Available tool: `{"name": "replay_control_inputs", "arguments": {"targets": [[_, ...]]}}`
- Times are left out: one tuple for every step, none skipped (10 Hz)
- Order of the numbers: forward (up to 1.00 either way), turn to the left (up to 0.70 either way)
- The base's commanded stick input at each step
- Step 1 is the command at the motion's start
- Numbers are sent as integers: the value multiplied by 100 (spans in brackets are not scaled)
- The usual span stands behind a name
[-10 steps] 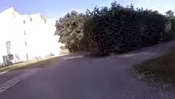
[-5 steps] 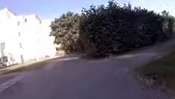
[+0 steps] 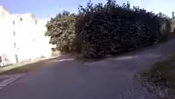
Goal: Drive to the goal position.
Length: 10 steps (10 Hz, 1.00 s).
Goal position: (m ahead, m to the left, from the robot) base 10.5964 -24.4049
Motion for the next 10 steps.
{"name": "replay_control_inputs", "arguments": {"targets": [[70,-5],[70,0],[70,0],[70,-9],[70,-13],[70,-14],[70,-14],[70,-14],[70,-14],[70,-14]]}}
